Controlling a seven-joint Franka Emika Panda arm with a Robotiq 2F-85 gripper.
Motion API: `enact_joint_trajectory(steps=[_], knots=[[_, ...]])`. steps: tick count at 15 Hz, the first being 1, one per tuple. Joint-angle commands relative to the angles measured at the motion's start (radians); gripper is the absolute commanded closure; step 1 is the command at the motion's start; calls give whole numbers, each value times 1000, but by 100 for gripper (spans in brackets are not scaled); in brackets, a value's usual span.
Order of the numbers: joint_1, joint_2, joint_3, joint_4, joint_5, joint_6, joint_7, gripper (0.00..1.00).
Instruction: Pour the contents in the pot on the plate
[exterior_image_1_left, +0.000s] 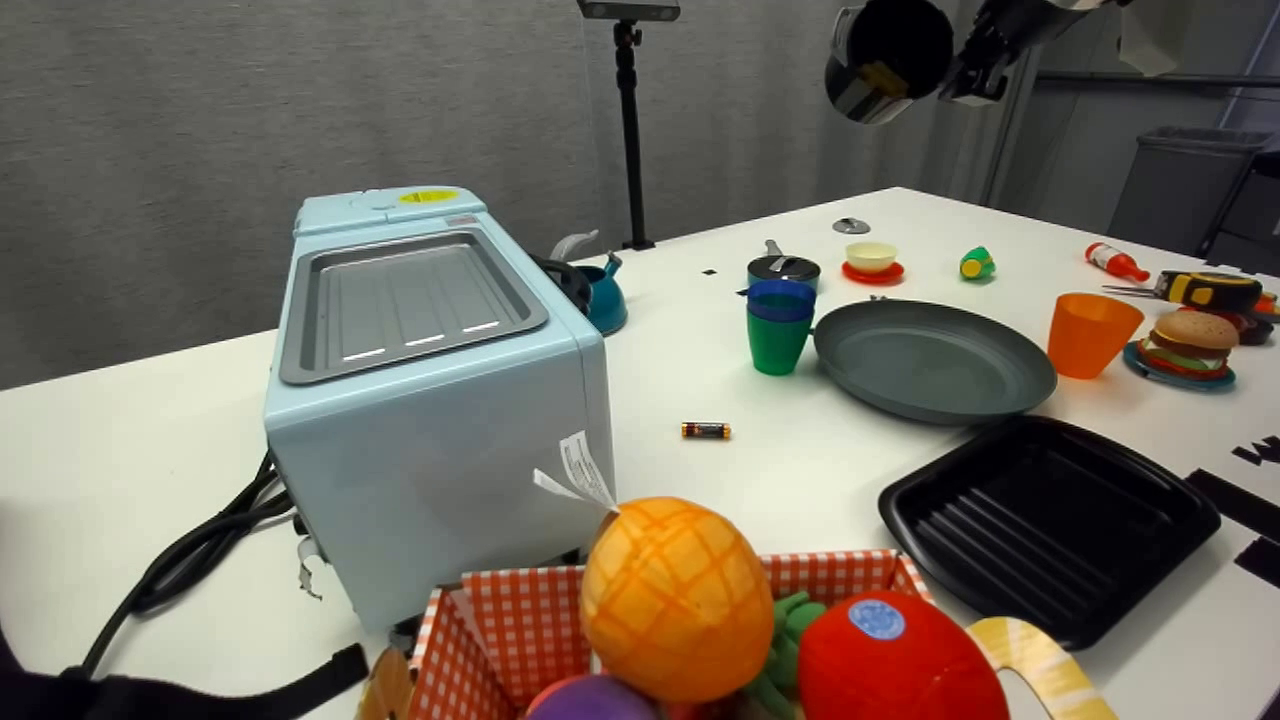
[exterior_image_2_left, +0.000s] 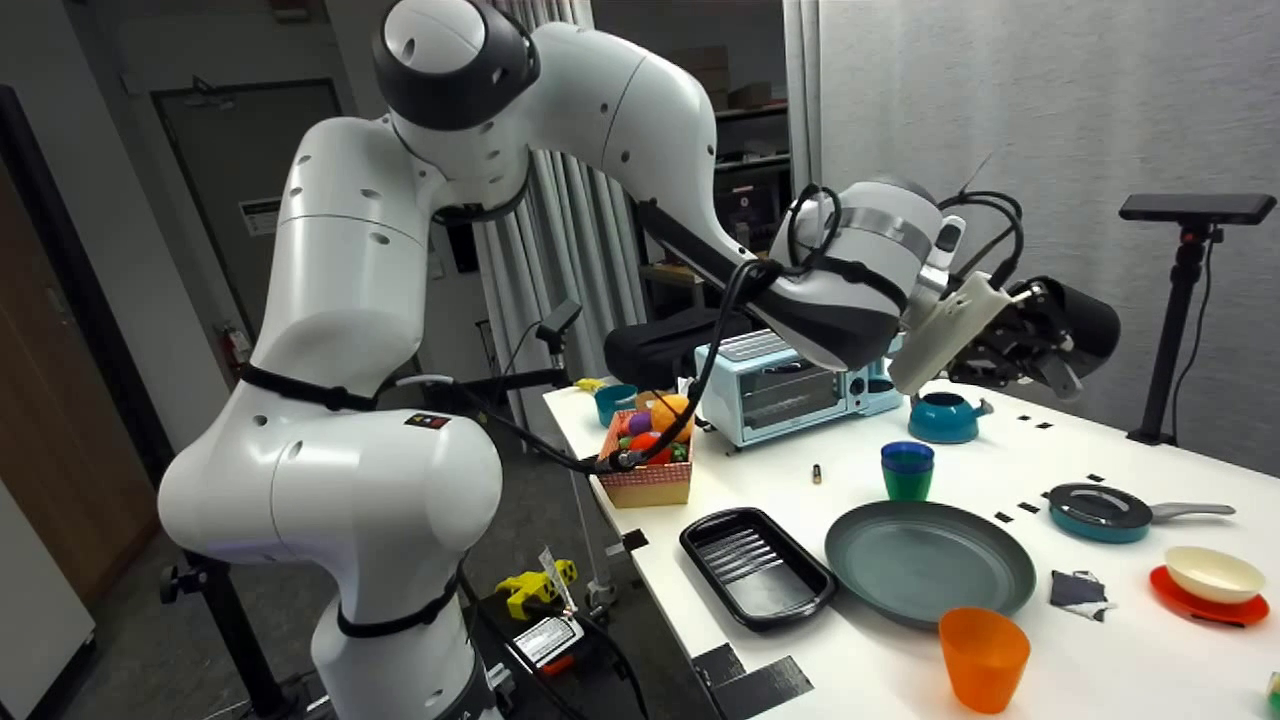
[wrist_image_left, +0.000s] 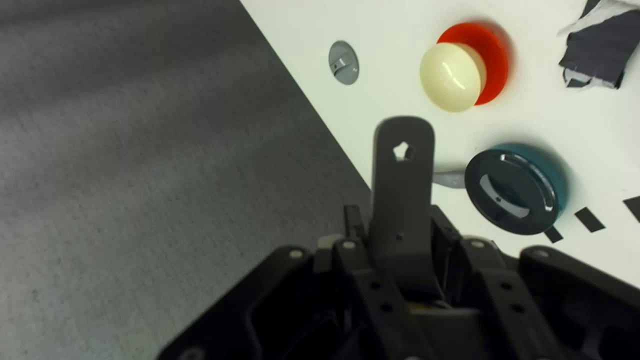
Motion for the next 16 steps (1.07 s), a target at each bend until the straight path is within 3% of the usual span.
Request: enact_joint_trajectory(steps=[1,4,7,12,16], knots=[[203,218,-199,27,-82,52,255,91],[306,348,-261,-4,-132,34,429,91],[363,442,-268,-46,-216,0,610,91],[375,485,-196,-142,-420,-104,912,91],[366,491,-145,-216,-497,-230,1078,91]])
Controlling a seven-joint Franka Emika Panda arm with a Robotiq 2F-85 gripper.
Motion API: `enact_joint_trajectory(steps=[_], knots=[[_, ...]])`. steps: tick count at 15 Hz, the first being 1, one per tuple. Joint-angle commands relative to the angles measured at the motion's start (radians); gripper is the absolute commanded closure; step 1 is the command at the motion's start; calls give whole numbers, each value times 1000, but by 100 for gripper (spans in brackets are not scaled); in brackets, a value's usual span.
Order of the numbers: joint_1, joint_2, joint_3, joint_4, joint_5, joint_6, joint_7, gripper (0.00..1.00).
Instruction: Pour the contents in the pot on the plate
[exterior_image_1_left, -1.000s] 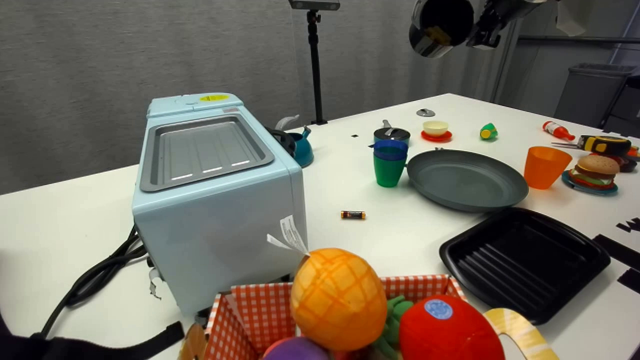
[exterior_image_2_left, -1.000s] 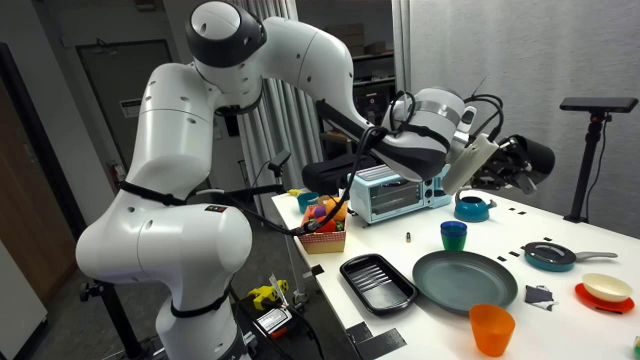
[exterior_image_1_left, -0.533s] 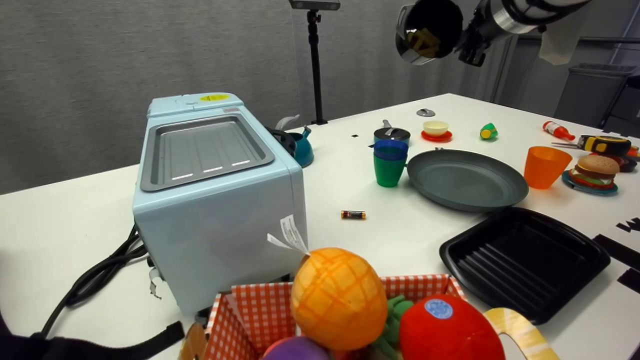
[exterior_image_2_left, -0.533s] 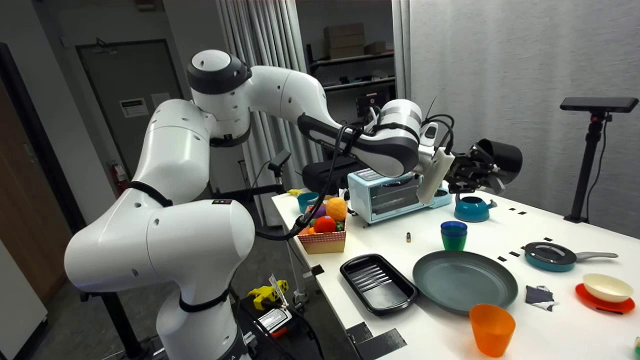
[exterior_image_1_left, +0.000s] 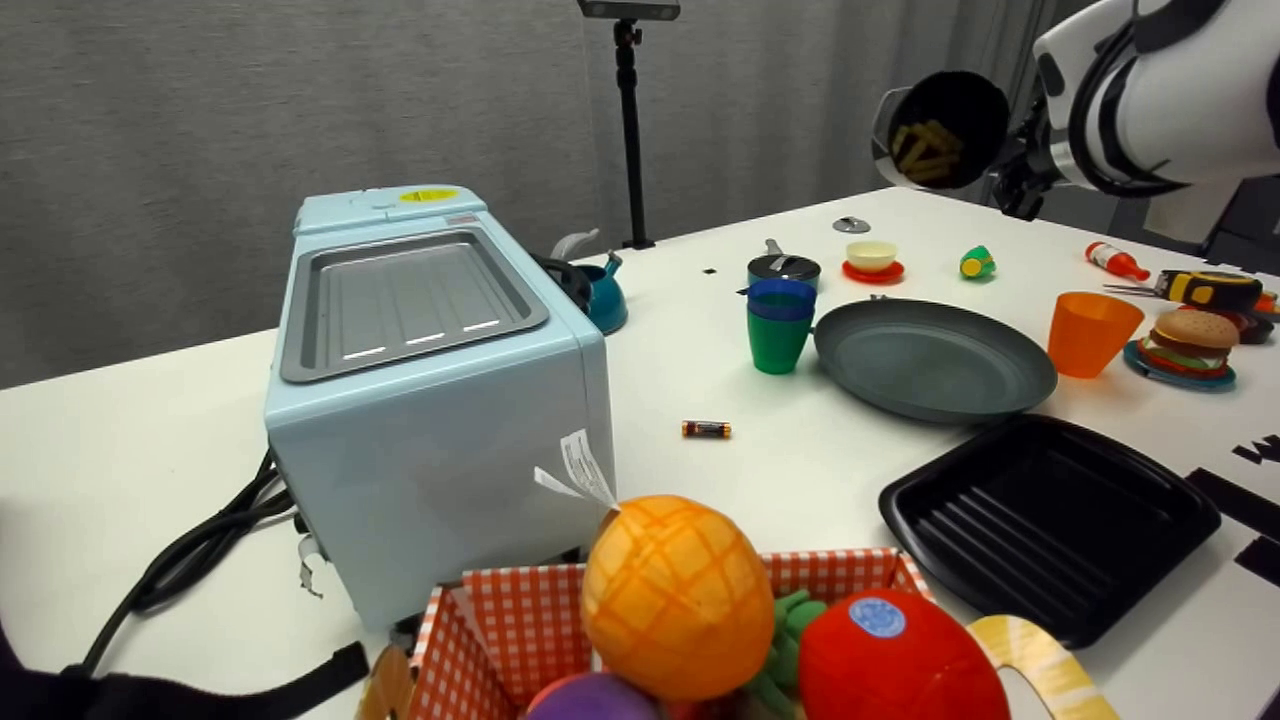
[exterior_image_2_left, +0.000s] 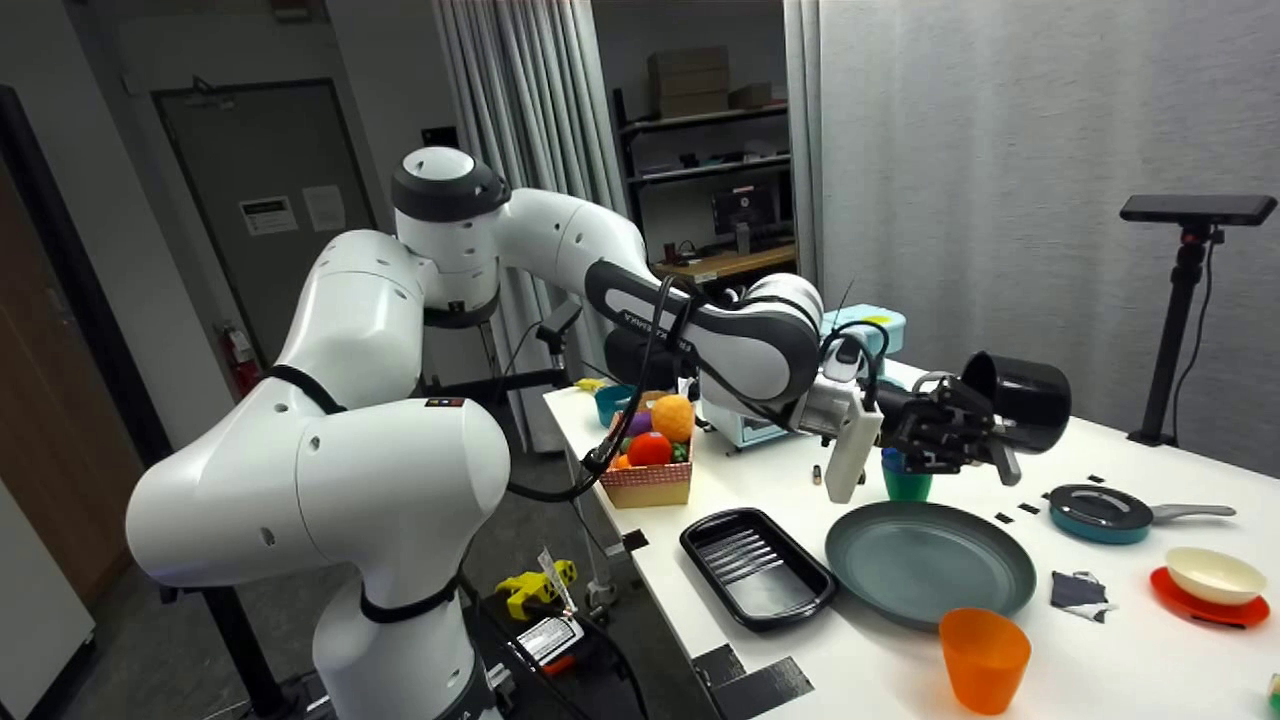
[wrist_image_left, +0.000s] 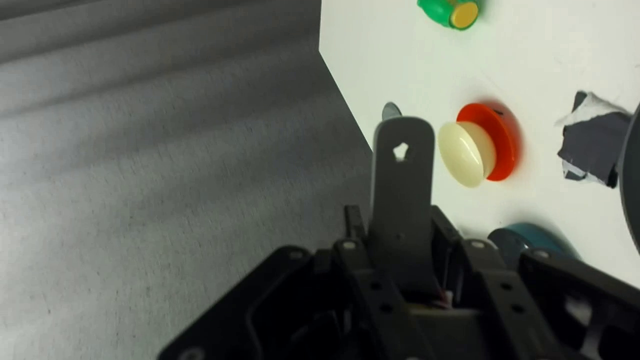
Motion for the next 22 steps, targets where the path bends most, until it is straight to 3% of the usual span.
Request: enact_joint_trajectory(steps=[1,5,11,12,15,18,22], knots=[[14,21,26,-55,-73,-122,173,91],[5,39,40,-83,-133,-274,315,91],[21,55,55,-94,-86,-438,344,91],[-9,-88,111,-105,-108,-586,281,91],[-37,-132,166,-101,-140,-793,304,91],[-97,-256,269,-108,-184,-1014,276,91],[-262,-419,475,-115,-282,-1269,237,91]])
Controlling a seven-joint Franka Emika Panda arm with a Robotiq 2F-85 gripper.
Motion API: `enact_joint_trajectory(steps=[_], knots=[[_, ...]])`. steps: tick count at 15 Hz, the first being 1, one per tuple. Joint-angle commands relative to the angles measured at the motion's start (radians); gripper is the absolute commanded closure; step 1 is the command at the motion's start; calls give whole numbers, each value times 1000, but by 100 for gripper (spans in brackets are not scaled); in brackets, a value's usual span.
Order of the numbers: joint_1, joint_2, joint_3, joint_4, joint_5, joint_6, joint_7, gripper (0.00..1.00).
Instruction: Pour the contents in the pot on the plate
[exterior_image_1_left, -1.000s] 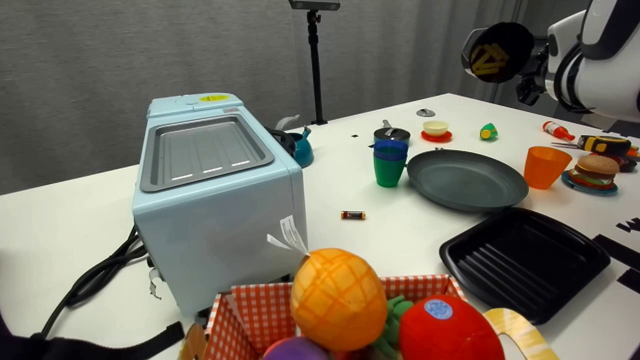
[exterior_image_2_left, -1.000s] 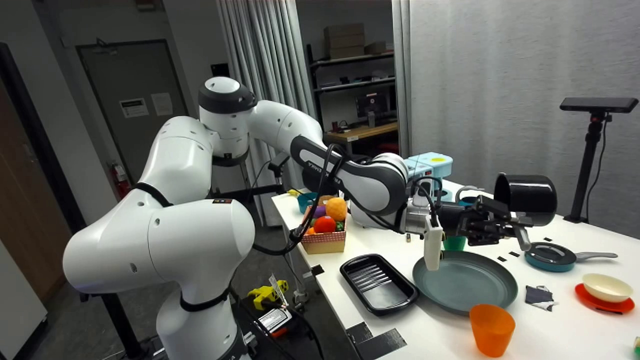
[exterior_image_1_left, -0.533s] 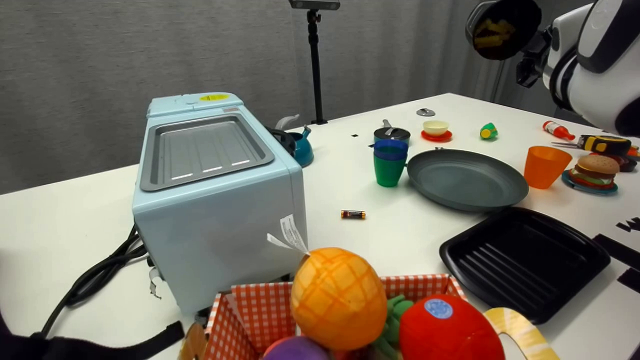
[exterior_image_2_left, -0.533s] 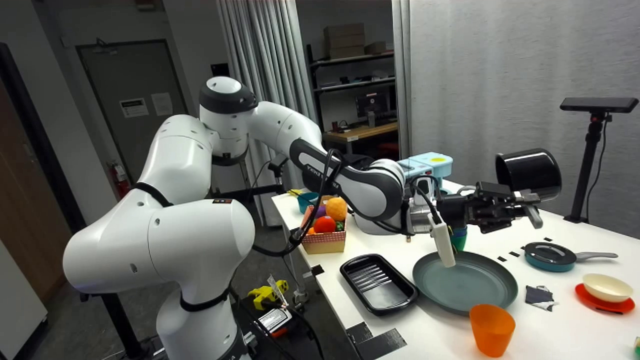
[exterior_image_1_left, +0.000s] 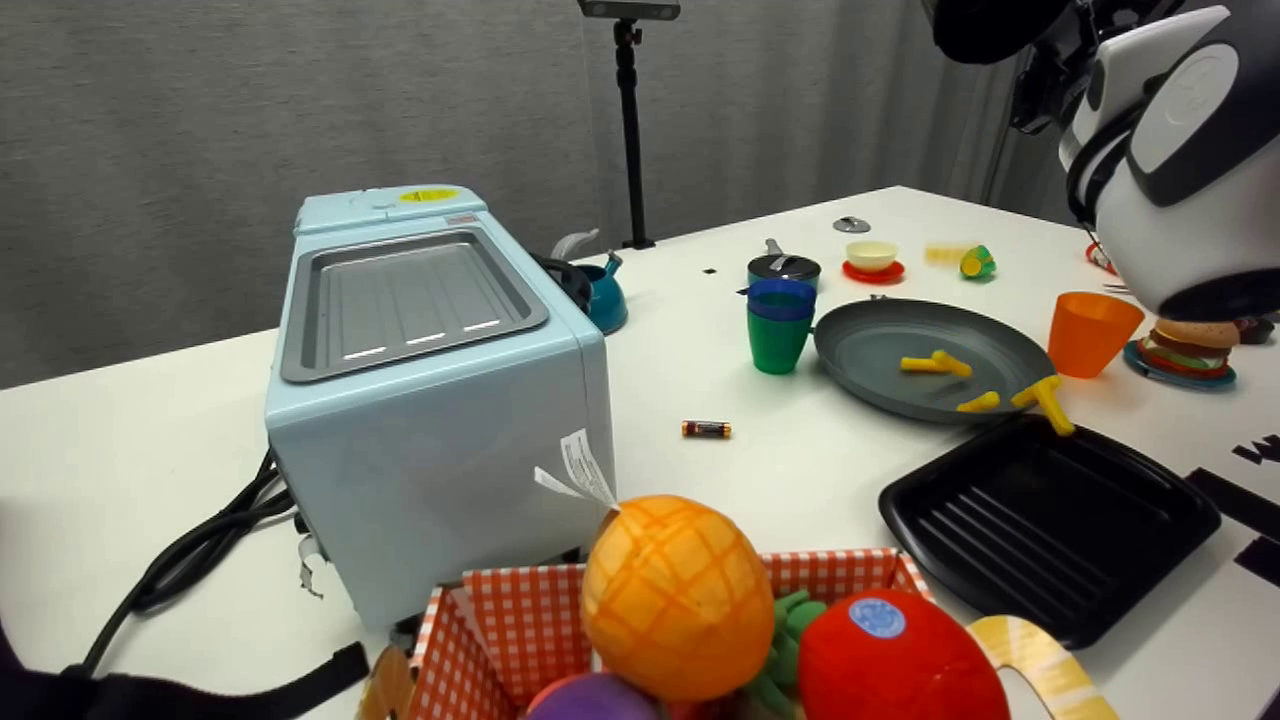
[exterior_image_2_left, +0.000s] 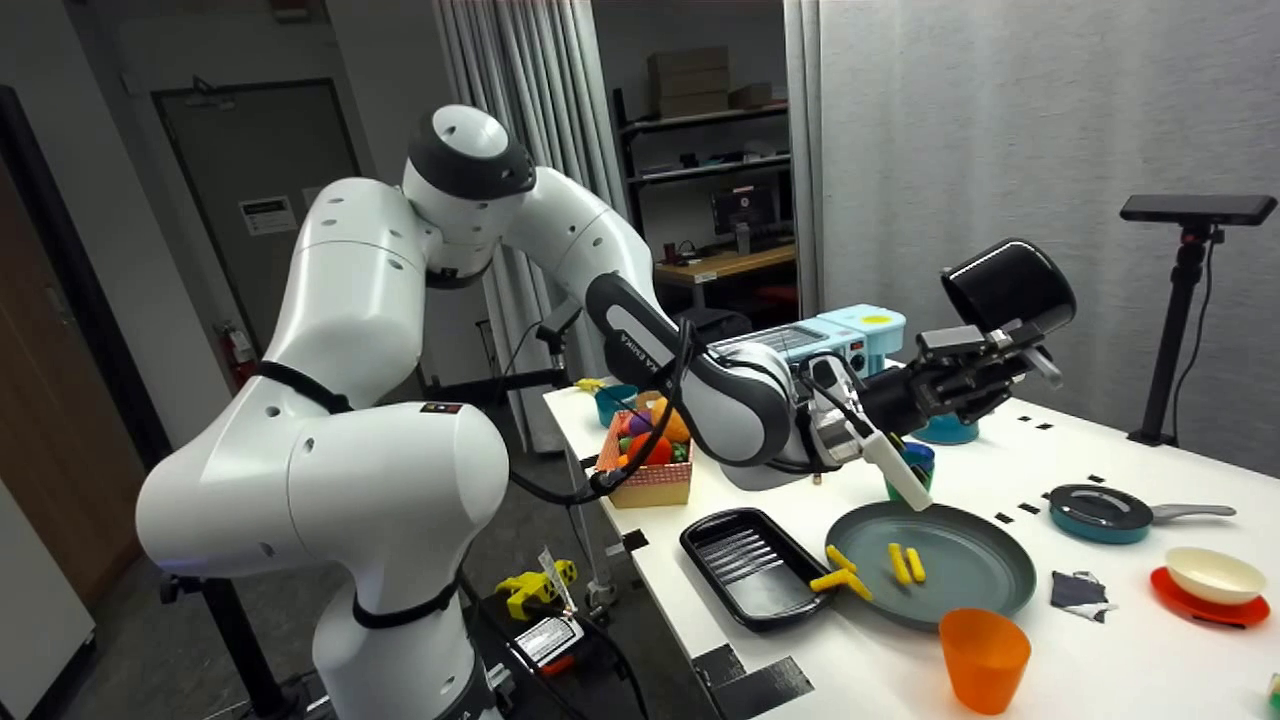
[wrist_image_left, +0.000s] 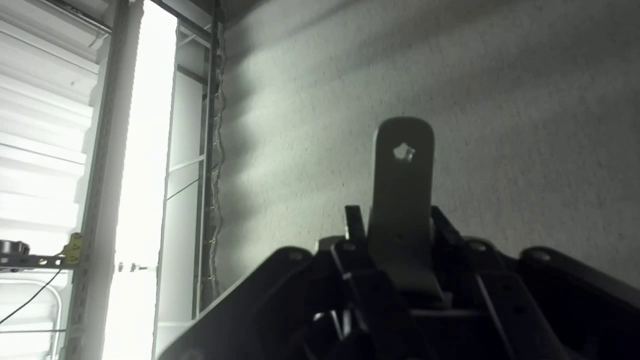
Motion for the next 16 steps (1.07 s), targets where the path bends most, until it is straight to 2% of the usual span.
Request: enact_joint_trajectory(steps=[1,4,6,9,13,16], knots=[[-193,-218,204,-18,-123,-212,-68,91],[-399,-298,395,-25,-204,-297,-100,91],[-536,-338,505,-19,-245,-274,-132,91],[-749,-408,646,5,-294,-139,-188,91],[-1035,-492,816,61,-318,115,-231,91],[-1178,-520,878,132,-287,347,-262,91]])
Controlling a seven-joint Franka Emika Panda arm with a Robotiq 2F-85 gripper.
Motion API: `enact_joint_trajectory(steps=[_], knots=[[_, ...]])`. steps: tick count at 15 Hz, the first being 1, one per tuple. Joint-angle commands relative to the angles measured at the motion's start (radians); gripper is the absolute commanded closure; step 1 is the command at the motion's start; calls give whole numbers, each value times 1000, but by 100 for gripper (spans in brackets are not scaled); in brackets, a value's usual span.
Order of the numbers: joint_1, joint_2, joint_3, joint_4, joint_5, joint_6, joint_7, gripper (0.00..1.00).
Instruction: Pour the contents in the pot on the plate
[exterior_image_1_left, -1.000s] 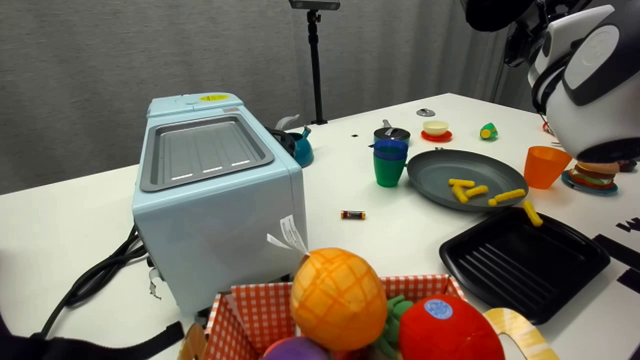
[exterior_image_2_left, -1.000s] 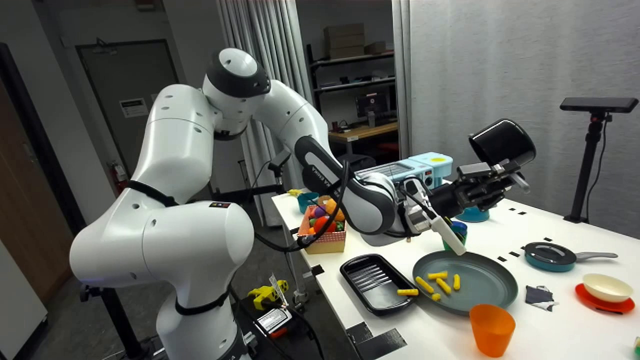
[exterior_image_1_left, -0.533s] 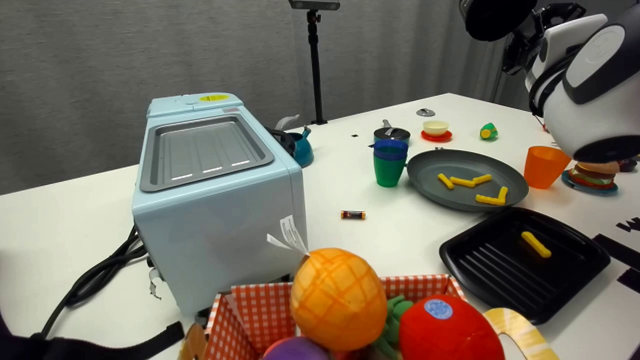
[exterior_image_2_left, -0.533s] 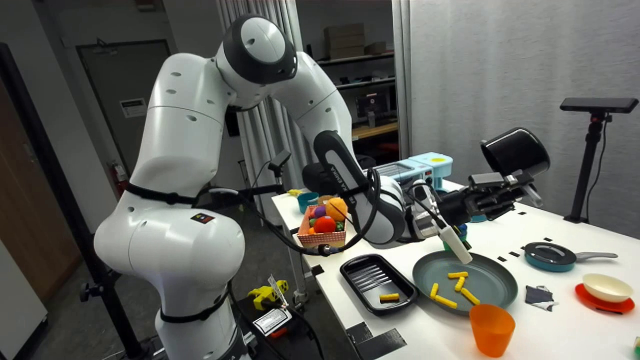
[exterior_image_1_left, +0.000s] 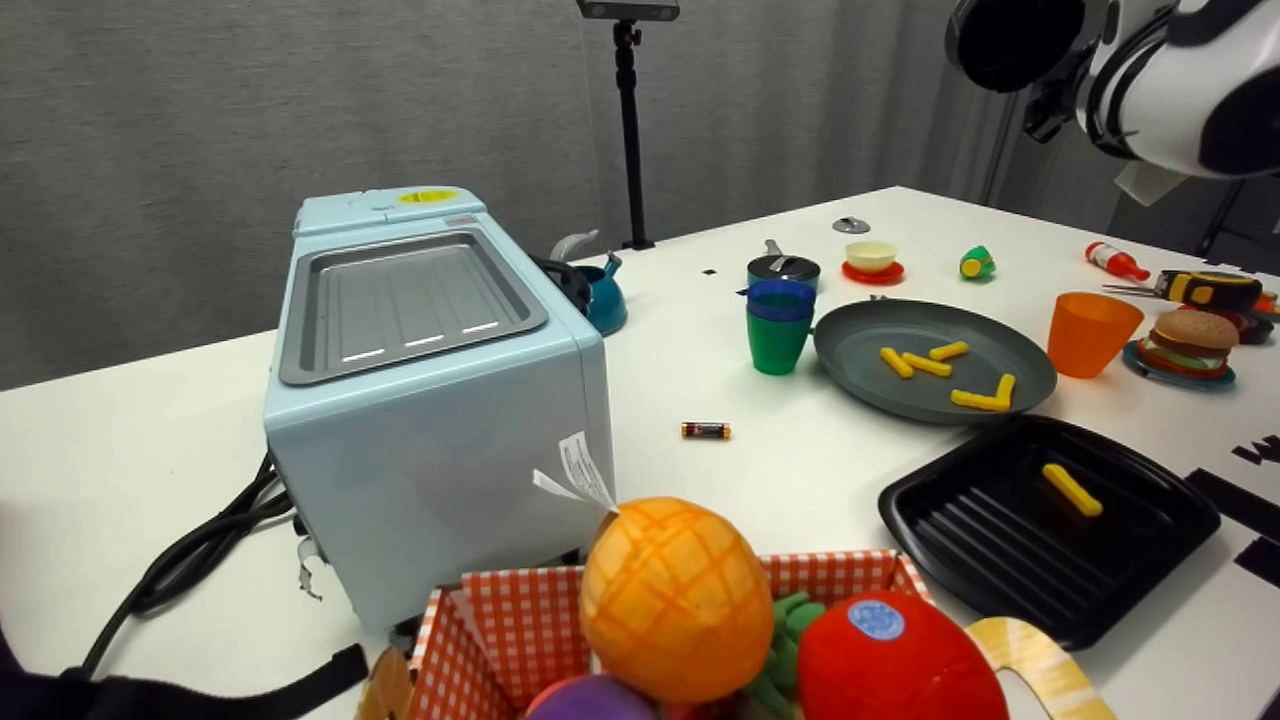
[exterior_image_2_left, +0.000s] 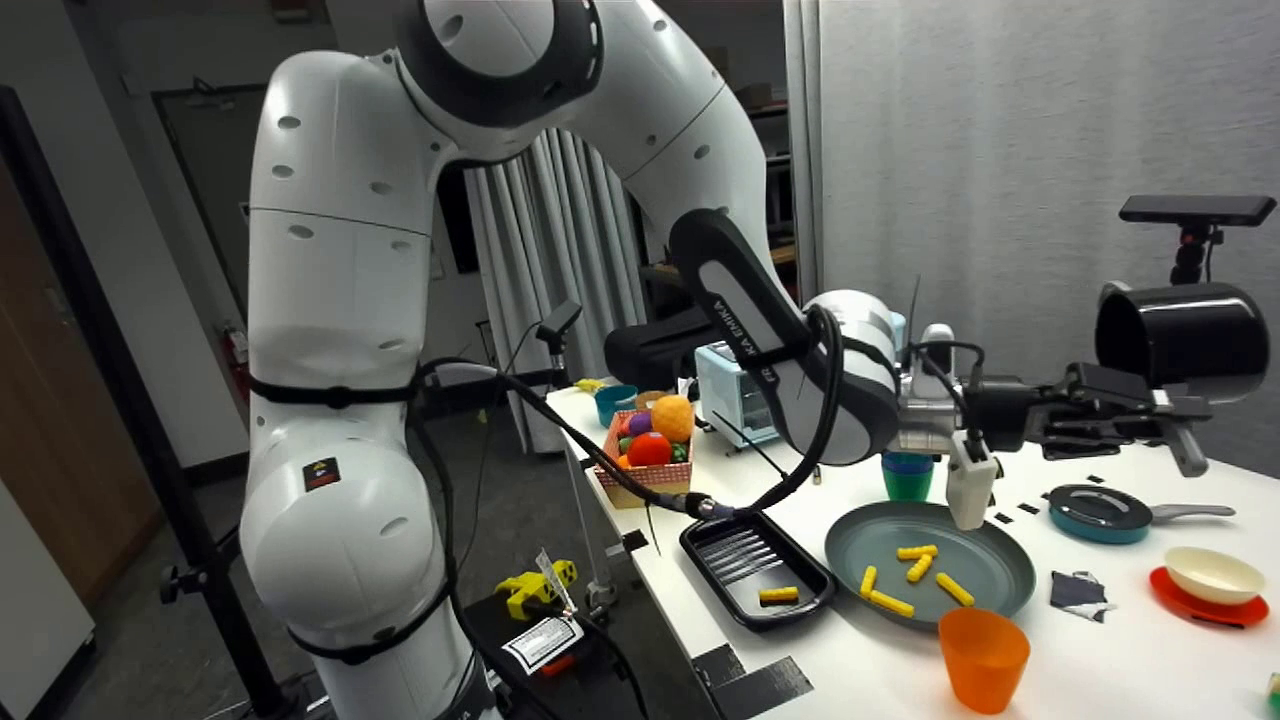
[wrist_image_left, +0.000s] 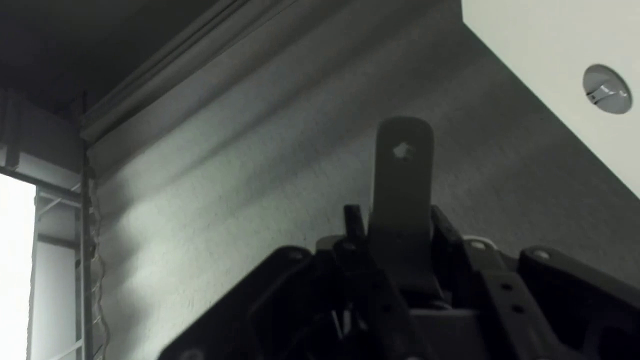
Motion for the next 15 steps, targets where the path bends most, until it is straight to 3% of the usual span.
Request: enact_joint_trajectory(steps=[1,5,9,15], knots=[[-175,-54,87,79,14,270,-66,91],[-285,-34,110,206,105,598,-150,91],[-361,-17,100,286,341,908,-372,91],[-413,-1,88,162,767,1177,-815,91]])
